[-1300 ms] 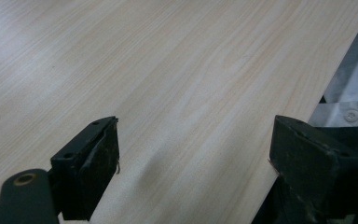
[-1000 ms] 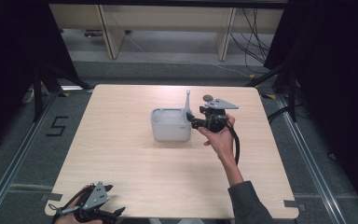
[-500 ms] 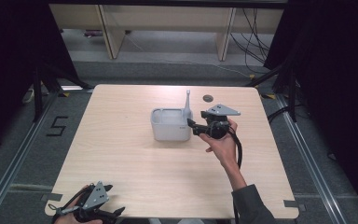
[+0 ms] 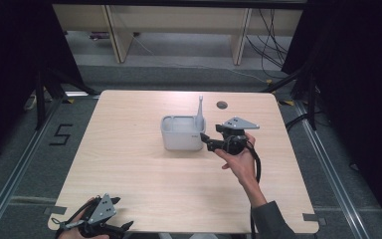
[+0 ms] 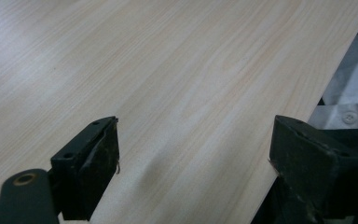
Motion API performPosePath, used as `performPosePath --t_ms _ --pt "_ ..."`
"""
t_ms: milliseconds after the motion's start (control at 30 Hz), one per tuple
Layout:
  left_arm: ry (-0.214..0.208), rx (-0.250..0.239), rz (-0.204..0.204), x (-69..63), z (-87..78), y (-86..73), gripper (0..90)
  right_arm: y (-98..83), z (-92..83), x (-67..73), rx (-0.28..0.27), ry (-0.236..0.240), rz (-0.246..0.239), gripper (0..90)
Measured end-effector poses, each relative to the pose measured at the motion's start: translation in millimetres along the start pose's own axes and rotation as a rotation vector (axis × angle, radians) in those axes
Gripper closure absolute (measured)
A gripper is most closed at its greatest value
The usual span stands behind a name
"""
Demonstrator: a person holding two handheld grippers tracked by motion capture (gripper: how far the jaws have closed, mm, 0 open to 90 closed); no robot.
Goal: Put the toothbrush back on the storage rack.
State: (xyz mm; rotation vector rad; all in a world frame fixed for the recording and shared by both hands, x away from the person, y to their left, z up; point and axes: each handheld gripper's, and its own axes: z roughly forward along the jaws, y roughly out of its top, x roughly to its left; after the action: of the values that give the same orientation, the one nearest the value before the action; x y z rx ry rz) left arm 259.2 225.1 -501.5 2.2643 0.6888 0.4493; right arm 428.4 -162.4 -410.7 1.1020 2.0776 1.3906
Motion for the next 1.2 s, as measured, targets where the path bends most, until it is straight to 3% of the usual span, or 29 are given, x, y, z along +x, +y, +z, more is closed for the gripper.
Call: performPosePath --t_ms 33,67,167,233,267,300,333,400,467,600,800,967,1100,1133,1200 --pt "0.003 -0.003 -0.002 0.1 0.0 0.1 15.6 -0.7 0.1 -0.7 0.002 0.014 -0.015 31.9" --pt "0.003 -0.004 0.000 0.1 -0.2 0.4 15.6 -1.8 -0.4 1.0 0.004 0.019 0.011 31.7" --pt "0.001 0.002 0.000 -0.8 -0.4 0.0 15.7 -3.9 -1.6 2.8 0.020 0.037 0.007 30.8" --pt "0.002 -0.003 -0.002 0.3 -0.2 0.2 15.7 -6.8 -3.3 7.9 0.024 0.057 0.058 29.6" --pt "0.001 -0.003 -0.015 -0.3 -0.4 0.0 15.7 -6.8 -3.3 7.9 0.024 0.057 0.058 29.6" --pt "0.001 -0.004 -0.002 0.4 -0.9 0.1 15.7 -7.6 -2.7 6.1 0.012 0.050 0.030 28.3" --pt "0.001 -0.002 -0.003 0.5 -1.0 -0.1 15.7 -8.4 -3.6 7.9 0.021 0.063 0.049 27.7" --pt "0.008 0.004 0.001 1.0 -0.7 0.0 15.7 -9.9 -5.2 7.2 0.022 0.056 0.018 27.4" --pt "0.001 -0.002 0.000 -0.2 -0.1 0.3 15.7 -12.6 -5.5 9.7 0.030 0.076 0.056 26.1" --pt "0.004 -0.002 -0.001 0.0 0.3 -0.1 15.6 -18.8 -6.2 10.5 0.027 0.074 0.046 23.6" --pt "0.002 -0.003 -0.001 0.1 0.4 0.0 15.7 -25.9 -9.0 13.8 0.046 0.086 0.069 23.8" --pt "0.001 -0.003 -0.002 0.1 -0.6 0.2 15.6 -32.5 -9.6 15.1 0.051 0.078 0.033 22.9" --pt "0.002 0.000 0.000 -0.8 -0.9 0.2 15.7 -39.3 -9.0 19.6 0.069 0.095 0.068 22.2" --pt "0.002 0.000 0.002 -0.5 -0.8 0.3 15.6 -40.8 -8.1 19.1 0.071 0.098 0.044 21.7" --pt "0.005 -0.001 0.001 0.2 -0.7 0.5 15.6 -43.5 -8.5 22.2 0.080 0.102 0.064 21.4"
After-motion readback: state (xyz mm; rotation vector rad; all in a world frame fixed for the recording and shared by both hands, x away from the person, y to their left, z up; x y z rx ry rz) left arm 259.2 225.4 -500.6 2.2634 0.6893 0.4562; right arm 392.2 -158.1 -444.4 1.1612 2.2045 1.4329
